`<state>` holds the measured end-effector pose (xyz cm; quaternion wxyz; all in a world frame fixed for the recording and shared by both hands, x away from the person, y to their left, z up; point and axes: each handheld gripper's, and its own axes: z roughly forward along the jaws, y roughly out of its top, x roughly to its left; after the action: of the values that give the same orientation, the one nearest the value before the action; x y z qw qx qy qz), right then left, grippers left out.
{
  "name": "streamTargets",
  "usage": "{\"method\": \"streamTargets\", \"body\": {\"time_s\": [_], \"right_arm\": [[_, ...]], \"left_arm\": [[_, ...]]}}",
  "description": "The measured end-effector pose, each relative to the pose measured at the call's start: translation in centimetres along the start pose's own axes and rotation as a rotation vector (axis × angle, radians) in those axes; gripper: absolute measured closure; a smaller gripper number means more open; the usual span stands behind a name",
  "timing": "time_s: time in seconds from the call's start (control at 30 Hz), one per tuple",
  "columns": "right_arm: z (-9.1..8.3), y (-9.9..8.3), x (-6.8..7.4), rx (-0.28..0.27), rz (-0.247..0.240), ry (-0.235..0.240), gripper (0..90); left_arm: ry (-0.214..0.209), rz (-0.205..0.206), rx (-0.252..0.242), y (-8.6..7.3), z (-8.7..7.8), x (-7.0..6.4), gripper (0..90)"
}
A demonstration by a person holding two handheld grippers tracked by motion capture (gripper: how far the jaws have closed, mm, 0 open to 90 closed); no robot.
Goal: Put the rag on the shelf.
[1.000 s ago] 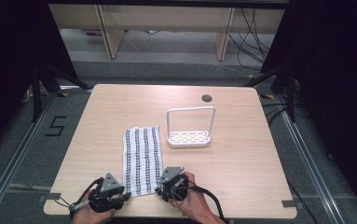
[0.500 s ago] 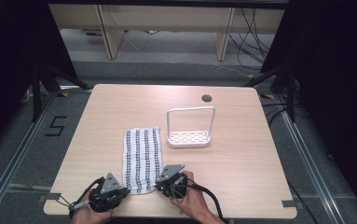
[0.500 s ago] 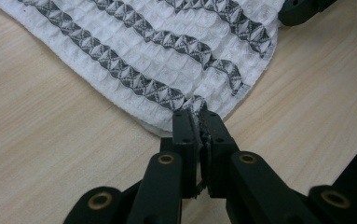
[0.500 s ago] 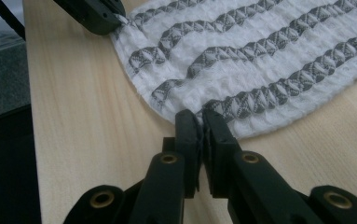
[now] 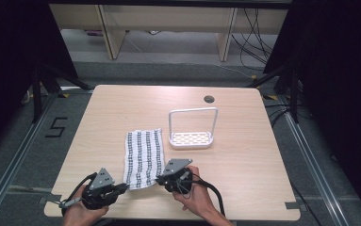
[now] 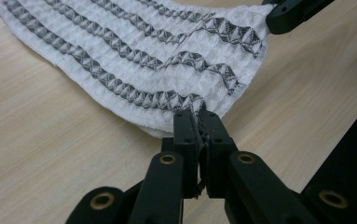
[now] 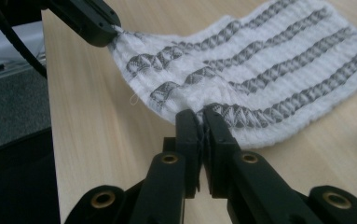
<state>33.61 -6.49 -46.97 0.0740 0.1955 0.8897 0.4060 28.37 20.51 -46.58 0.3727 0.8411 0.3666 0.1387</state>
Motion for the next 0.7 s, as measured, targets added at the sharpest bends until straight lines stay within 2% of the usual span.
{"method": "streamTargets", "body": {"time_s": [0.03, 0.2, 0.33, 0.57, 0.63, 0.7], "right_arm": [[-0.2, 0.3, -0.1, -0.002, -0.003, -0.001, 86.7], [-0.8, 1.5, -0.8, -0.028, 0.010, 0.002, 86.8], [-1.8, 2.7, -1.8, -0.053, 0.019, -0.009, 86.8], [-3.5, 5.5, -3.3, -0.102, 0.053, -0.022, 86.9], [-4.2, 6.5, -3.8, -0.118, 0.045, -0.031, 86.9], [-5.0, 7.4, -4.0, -0.125, 0.060, -0.036, 86.9]], "left_arm": [[0.006, 0.000, -0.004, 0.3, -0.1, 0.1, 86.2], [-0.037, -0.018, -0.025, 2.0, -0.7, 0.5, 86.3], [-0.048, -0.015, -0.040, 3.8, -1.6, 1.0, 86.2], [-0.075, -0.048, -0.070, 7.1, -3.2, 2.2, 86.2], [-0.091, -0.054, -0.071, 8.1, -3.7, 2.5, 86.2], [-0.103, -0.050, -0.069, 9.1, -4.4, 2.7, 86.2]]}}
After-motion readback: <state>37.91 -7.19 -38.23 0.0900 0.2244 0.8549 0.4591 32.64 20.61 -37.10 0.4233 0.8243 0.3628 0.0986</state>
